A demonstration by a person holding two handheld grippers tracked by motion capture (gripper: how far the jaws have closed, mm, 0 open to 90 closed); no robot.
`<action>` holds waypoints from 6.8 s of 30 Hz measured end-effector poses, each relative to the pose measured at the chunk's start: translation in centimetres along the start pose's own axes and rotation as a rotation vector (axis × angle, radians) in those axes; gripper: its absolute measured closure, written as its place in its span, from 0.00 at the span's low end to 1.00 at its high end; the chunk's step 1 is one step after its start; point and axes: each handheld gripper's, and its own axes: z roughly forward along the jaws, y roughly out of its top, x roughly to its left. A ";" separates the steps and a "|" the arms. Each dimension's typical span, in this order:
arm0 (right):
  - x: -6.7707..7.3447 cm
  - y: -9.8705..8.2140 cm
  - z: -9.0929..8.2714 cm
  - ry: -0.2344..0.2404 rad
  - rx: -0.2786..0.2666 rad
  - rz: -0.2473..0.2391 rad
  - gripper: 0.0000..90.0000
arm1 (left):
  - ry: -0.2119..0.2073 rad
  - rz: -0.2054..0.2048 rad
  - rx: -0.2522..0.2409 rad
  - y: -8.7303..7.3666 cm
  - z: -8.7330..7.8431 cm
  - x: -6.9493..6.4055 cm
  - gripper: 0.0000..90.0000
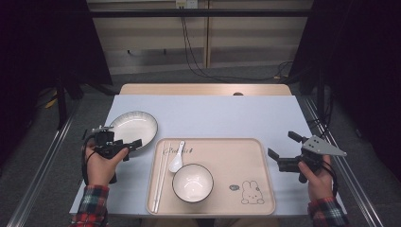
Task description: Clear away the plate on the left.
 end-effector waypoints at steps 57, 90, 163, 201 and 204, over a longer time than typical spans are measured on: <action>0.0 0.0 0.0 -0.005 -0.007 0.001 0.00 | 0.210 -0.166 -0.034 -0.6 2.0 5.5 0.50; -0.1 -0.1 0.9 0.012 0.009 -0.003 0.00 | 0.151 -0.450 -0.097 0.3 3.0 6.2 0.91; 4.3 3.6 10.6 0.339 0.029 0.436 0.64 | -0.431 0.069 -0.016 7.2 4.8 -15.9 0.94; 3.7 7.1 7.1 0.127 0.065 0.481 0.90 | -0.381 0.287 -0.078 5.5 5.3 -13.9 0.50; 3.5 6.9 7.0 0.126 0.065 0.493 0.90 | -0.377 0.290 -0.072 5.3 5.1 -13.6 0.37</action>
